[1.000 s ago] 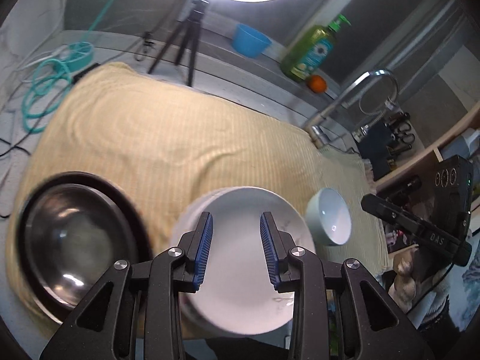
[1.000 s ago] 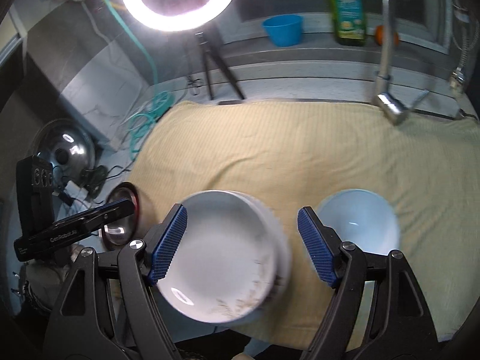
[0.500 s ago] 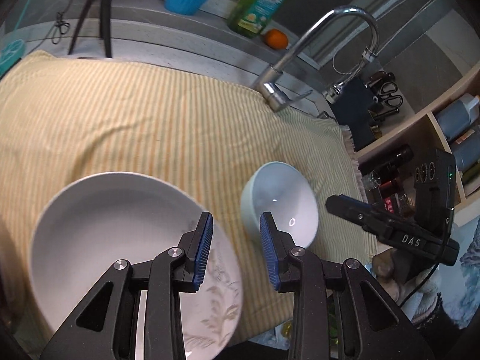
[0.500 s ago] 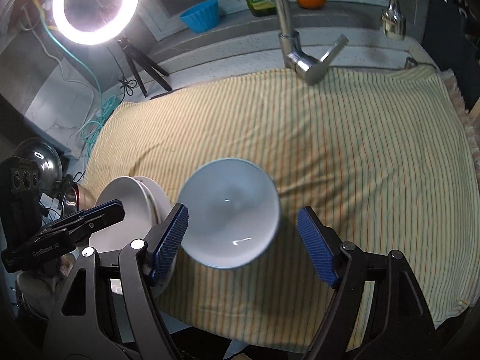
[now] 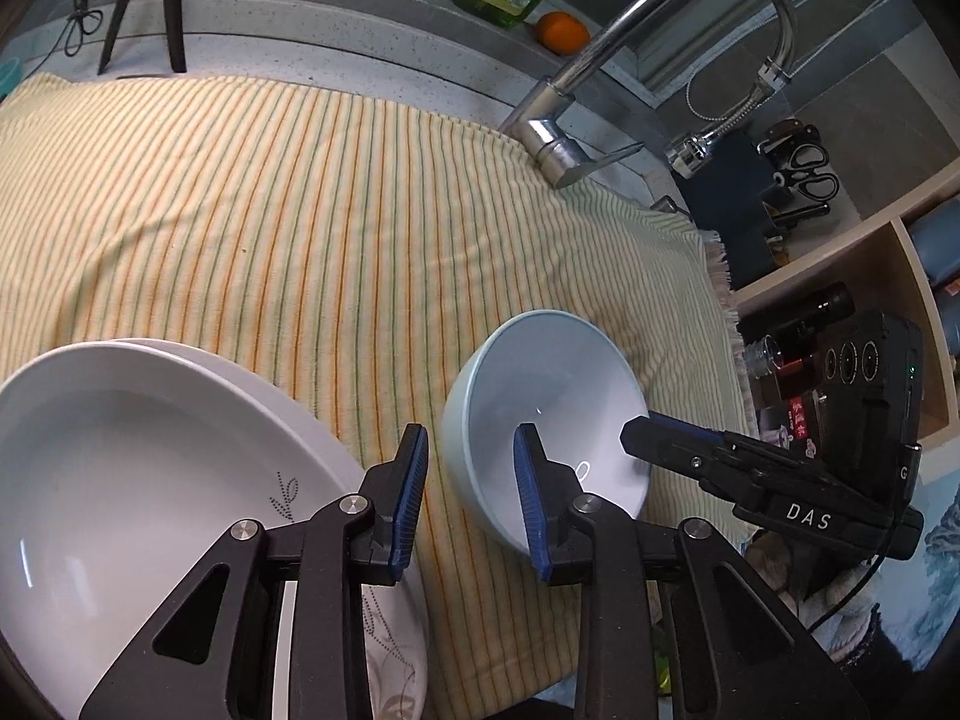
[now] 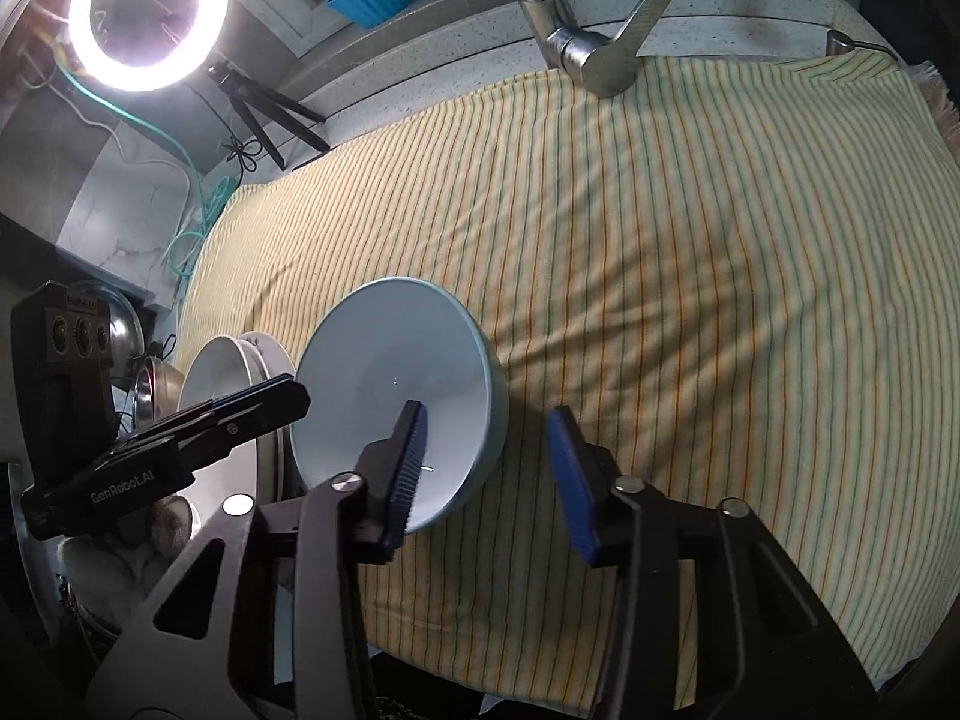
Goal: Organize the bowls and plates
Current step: 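Move the left gripper to the light blue bowl and grasp its rim, then lift the light blue bowl with the left gripper over the red bowl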
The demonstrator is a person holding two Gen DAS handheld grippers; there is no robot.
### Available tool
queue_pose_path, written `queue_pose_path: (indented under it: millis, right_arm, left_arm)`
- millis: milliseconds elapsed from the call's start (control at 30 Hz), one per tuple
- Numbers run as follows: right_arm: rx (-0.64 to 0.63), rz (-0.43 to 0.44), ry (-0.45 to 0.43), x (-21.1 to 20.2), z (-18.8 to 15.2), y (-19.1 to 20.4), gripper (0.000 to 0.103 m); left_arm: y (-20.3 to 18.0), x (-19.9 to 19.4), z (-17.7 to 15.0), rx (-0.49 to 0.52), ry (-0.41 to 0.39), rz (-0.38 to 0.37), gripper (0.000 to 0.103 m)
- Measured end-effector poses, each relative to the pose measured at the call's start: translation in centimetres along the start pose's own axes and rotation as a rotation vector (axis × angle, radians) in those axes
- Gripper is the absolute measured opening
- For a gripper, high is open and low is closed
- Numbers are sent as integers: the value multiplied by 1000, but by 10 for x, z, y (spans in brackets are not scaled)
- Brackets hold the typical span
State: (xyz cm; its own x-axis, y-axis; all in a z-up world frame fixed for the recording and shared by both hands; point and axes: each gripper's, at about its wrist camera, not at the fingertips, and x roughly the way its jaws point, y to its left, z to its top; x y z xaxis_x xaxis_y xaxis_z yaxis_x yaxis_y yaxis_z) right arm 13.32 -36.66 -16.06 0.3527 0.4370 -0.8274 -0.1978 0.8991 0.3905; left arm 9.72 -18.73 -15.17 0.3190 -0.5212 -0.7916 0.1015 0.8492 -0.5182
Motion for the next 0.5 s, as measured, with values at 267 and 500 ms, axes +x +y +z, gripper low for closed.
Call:
queue_pose_path:
  millis: [267,500]
  right_arm:
    - [-22,16,34,11,1,-1,15]
    - [-5,10,24,6,2,0,15]
  left_arm:
    - [-6,4,-1,15,1,14,21]
    - [-8,0,2,29,-1,3,21]
